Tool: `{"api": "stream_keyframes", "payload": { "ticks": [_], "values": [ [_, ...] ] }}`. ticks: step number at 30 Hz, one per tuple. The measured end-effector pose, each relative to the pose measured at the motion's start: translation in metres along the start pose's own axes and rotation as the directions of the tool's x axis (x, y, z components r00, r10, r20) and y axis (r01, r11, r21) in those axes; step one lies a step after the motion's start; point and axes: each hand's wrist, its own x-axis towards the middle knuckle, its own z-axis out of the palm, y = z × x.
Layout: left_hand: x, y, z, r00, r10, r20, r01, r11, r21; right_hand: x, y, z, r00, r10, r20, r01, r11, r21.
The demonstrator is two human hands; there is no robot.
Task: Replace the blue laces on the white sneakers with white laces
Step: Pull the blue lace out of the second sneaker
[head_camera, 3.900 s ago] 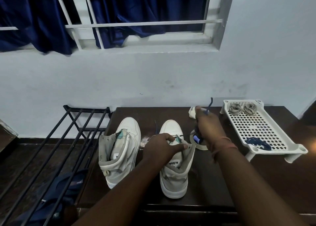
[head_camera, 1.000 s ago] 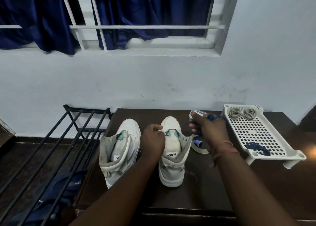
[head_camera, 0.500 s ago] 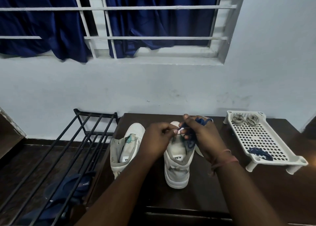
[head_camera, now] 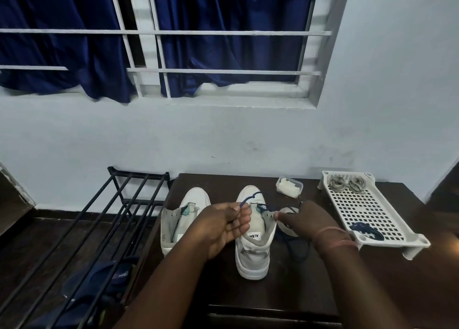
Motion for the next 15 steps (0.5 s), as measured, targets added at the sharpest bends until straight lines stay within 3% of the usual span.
{"api": "stream_keyframes", "payload": {
  "ticks": [2, 3, 6, 8, 10, 12, 15],
  "values": [
    [-0.003, -0.002, 0.000, 0.998, -0.011, 0.057, 0.008, 0.998, 0.066, -0.006, -0.010, 0.001, 0.975, -0.172, -0.144, 0.160, 0.983, -0.095],
    [-0.005, -0.001, 0.000, 0.996, -0.018, 0.086, 0.009, 0.995, 0.099, -0.013, -0.017, 0.003, 0.940, -0.302, -0.158, 0.297, 0.953, -0.056],
    [-0.009, 0.003, 0.001, 0.982, -0.034, 0.186, 0.000, 0.983, 0.182, -0.018, -0.028, 0.017, 0.768, -0.612, -0.187, 0.629, 0.776, 0.043],
    [-0.012, 0.005, 0.001, 0.958, -0.059, 0.282, 0.008, 0.984, 0.178, -0.018, -0.023, 0.028, 0.686, -0.675, -0.273, 0.709, 0.703, 0.044],
    [-0.013, 0.007, -0.001, 0.920, -0.085, 0.382, 0.017, 0.984, 0.178, -0.024, -0.021, 0.028, 0.721, -0.625, -0.298, 0.682, 0.717, 0.145],
    [-0.013, 0.008, 0.000, 0.885, -0.088, 0.457, 0.005, 0.984, 0.181, -0.025, -0.021, 0.027, 0.766, -0.599, -0.233, 0.642, 0.731, 0.232],
    [-0.012, 0.008, 0.008, 0.897, 0.043, 0.440, -0.033, 0.999, -0.029, -0.026, -0.023, 0.032, 0.754, -0.619, -0.219, 0.657, 0.719, 0.229]
  ]
}}
